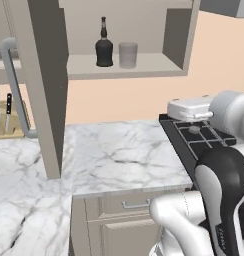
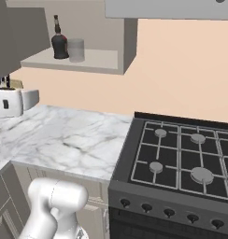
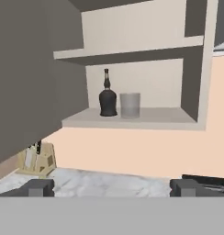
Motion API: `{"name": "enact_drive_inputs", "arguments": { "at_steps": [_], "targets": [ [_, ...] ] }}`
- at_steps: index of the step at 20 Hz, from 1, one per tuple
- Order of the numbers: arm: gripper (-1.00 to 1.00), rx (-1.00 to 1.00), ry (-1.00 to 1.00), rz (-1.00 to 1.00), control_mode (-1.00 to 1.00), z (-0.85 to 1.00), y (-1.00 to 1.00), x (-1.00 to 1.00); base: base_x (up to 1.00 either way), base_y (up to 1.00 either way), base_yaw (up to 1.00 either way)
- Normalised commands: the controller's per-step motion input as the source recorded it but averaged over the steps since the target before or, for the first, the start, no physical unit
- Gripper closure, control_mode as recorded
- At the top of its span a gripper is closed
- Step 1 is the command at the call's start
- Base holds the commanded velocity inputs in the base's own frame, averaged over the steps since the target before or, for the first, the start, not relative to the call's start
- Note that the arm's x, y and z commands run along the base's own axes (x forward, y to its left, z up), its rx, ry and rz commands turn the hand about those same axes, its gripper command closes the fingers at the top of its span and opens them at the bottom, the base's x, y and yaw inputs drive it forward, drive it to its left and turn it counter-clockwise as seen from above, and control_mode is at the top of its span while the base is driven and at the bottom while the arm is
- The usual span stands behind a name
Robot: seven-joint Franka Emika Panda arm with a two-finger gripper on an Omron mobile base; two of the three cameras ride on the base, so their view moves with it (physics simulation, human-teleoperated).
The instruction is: There is a bowl on the dining counter. Grab a lemon wedge from the fridge and place it in the bowl. Then get the liquor bottle and glass cup from the cabinet and place them next to the bowl.
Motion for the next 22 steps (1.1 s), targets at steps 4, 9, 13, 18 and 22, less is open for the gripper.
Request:
{"name": "enact_drive_inputs", "arguments": {
  "at_steps": [4,9,13,18,22],
  "targets": [
    [-1.0,0.0,-0.15,0.02,-1.0,0.69,0.25,0.29,0.0,0.0,0.0],
    [-1.0,0.01,-0.05,0.0,-1.0,0.07,0.38,0.67,0.0,0.0,0.0],
    [-1.0,0.0,0.0,0.0,-1.0,-0.01,0.12,0.35,0.0,0.0,0.0],
    [-1.0,0.0,0.0,0.0,-1.0,0.0,0.0,0.22,0.0,0.0,0.0],
    [-1.0,0.0,0.0,0.0,-1.0,0.0,0.0,0.1,0.0,0.0,0.0]
  ]
}}
